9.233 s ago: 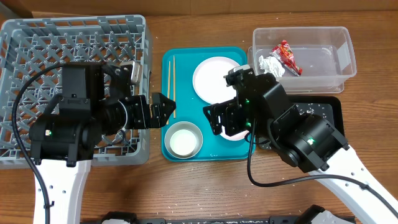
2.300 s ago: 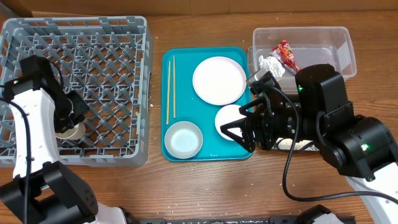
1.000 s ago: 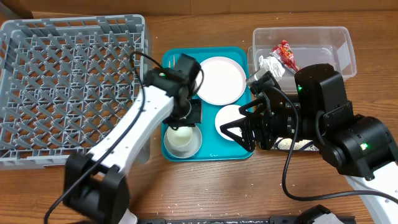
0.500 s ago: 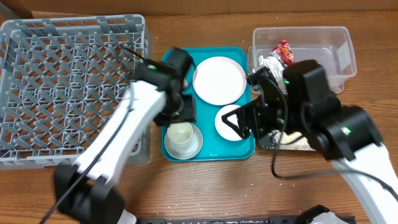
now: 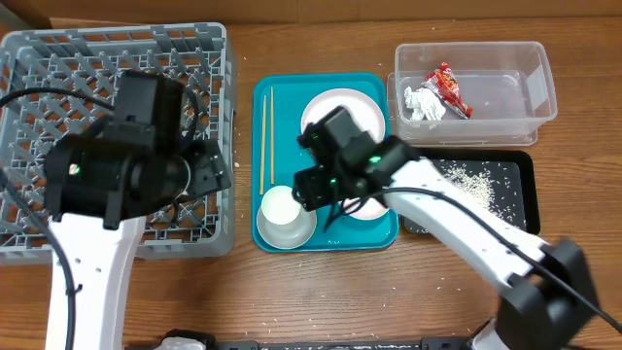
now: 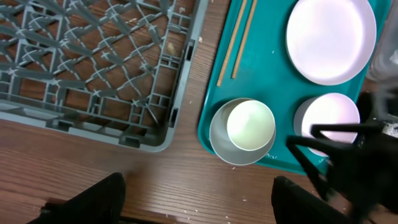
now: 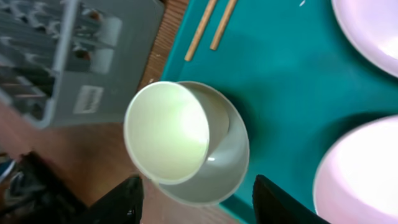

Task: Sort waste into correct bins and load items into the dishwasher
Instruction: 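Grasp the second white cup with the right gripper and lift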

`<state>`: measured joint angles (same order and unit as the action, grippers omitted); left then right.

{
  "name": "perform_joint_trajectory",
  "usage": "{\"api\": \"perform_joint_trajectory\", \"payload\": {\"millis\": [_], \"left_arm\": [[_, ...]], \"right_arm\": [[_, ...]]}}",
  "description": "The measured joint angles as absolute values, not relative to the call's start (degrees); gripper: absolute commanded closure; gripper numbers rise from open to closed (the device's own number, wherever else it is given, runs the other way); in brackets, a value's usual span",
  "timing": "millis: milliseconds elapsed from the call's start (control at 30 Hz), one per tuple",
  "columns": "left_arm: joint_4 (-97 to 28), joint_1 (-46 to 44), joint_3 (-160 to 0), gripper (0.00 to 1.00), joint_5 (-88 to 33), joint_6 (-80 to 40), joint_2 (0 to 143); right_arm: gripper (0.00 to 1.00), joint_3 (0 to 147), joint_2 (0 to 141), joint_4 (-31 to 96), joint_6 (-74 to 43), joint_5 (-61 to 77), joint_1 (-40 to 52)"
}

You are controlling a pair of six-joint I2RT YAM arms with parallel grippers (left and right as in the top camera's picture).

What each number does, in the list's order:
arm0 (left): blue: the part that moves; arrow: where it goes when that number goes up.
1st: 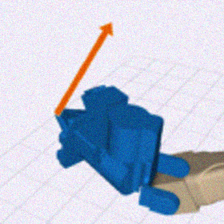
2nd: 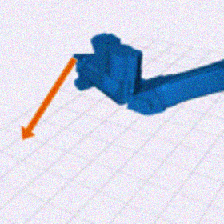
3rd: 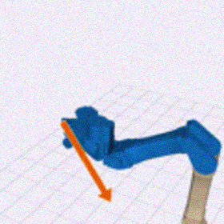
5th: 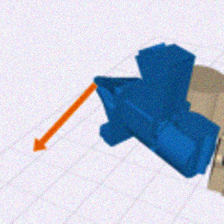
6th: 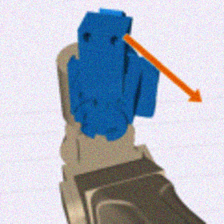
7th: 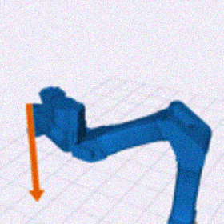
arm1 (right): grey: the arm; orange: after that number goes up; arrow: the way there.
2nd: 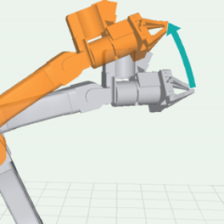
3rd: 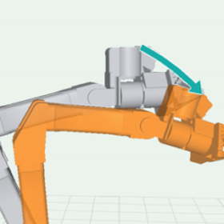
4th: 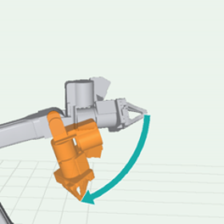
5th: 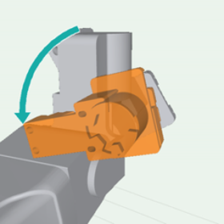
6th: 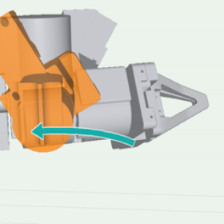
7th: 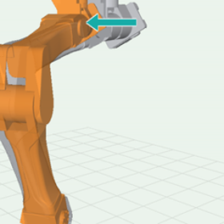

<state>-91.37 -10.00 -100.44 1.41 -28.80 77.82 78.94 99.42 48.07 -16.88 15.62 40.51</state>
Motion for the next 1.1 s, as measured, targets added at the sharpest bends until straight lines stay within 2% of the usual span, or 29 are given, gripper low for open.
{"api": "perform_joint_trajectory", "payload": {"millis": [67,100,233,333,467,533,600,767,933,1100], "left_arm": [[-91.3,-10.0,-100.4,0.22,0.7,-28.8,76.6],[-91.3,-10.0,-100.4,0.21,0.3,-28.8,75.8],[-91.3,-10.0,-100.4,0.16,-0.8,-28.8,71.9],[-91.3,-10.0,-100.4,0.16,-1.3,-28.8,69.3],[-90.9,-10.0,-100.4,0.17,-2.4,-28.8,67.5],[-90.0,-10.0,-100.4,0.15,-3.8,-28.8,67.3],[-88.8,-10.0,-100.4,0.09,-5.2,-28.8,67.3],[-85.4,-10.0,-100.4,0.00,-6.5,-28.2,67.3],[-81.9,-10.0,-100.4,0.00,-7.3,-26.7,67.6],[-77.1,-10.0,-100.4,0.00,-14.5,-23.9,69.4]], "right_arm": [[0.46,78.9,101.9,47.2,-18.2,14.6,41.1],[0.53,78.9,102.4,47.1,-18.4,14.5,41.2],[0.60,78.9,106.4,45.5,-20.2,13.1,41.6],[0.69,78.6,107.1,45.0,-20.7,12.8,42.1],[0.70,78.6,107.2,44.6,-21.2,12.6,42.8],[0.81,78.6,107.2,44.4,-21.2,12.6,42.9],[0.96,78.4,107.2,43.8,-21.4,12.6,42.9],[0.96,77.8,107.1,46.4,-21.3,12.5,42.8],[0.96,78.0,103.5,50.5,-20.4,12.8,41.2],[0.96,79.7,89.8,50.8,-16.9,16.0,36.6]]}}
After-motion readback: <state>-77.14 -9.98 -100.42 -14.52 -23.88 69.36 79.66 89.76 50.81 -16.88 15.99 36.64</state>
